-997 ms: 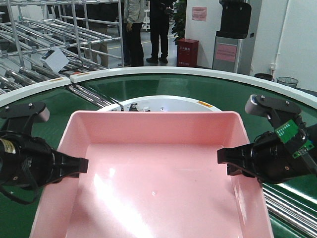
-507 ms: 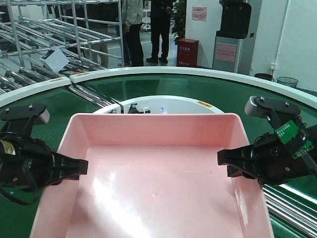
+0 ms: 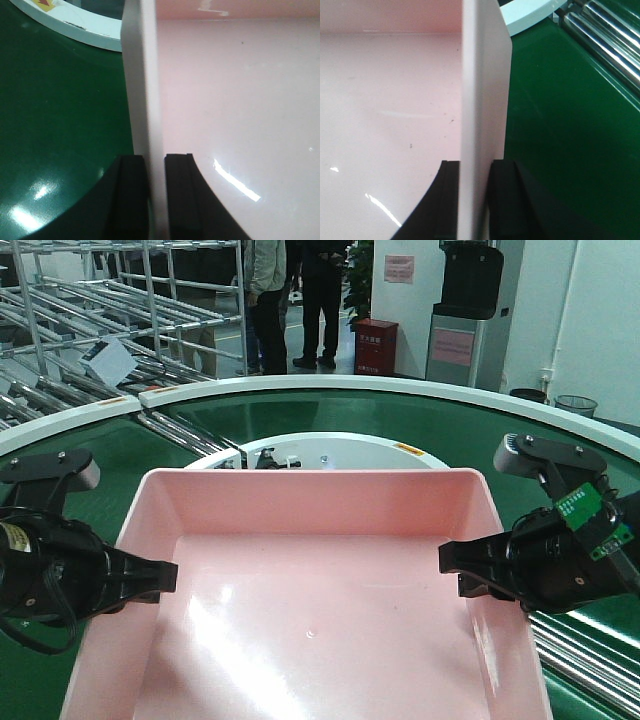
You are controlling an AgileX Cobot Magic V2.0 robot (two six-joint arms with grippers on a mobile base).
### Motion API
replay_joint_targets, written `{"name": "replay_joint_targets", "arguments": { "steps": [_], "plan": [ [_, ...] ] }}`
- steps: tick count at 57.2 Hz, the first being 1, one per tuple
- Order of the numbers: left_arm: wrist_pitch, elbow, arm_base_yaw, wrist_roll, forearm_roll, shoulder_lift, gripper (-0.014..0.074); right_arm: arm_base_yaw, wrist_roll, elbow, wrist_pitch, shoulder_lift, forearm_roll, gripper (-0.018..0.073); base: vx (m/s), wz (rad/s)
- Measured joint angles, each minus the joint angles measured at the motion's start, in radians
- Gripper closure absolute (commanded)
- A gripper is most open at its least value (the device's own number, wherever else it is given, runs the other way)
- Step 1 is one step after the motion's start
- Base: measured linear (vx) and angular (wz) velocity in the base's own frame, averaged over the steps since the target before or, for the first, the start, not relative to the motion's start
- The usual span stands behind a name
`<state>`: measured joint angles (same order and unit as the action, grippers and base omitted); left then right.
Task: Grab pink bin and stack on right shelf
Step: 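Close both grippers on the bin walls and lift the bin, then hold the pink bin with both grippers while turning toward the metal shelf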
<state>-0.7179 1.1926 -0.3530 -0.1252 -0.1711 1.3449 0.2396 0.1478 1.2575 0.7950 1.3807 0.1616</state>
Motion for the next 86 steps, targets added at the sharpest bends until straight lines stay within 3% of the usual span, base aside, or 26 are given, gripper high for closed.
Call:
{"name": "replay_joint_targets", "arguments": {
  "steps": [55, 86],
  "plan": [
    [-0.003, 0.0, 0.0, 0.0, 0.001, 0.001, 0.0598, 0.0, 0.0, 0.0, 0.0, 0.0, 0.001, 0.0568, -0.27, -0.05],
    [-0.004, 0.0, 0.0, 0.0, 0.0, 0.0, 0.0598, 0.0, 0.0, 0.0, 0.0, 0.0, 0.001, 0.0568, -0.25, -0.57]
  ]
}}
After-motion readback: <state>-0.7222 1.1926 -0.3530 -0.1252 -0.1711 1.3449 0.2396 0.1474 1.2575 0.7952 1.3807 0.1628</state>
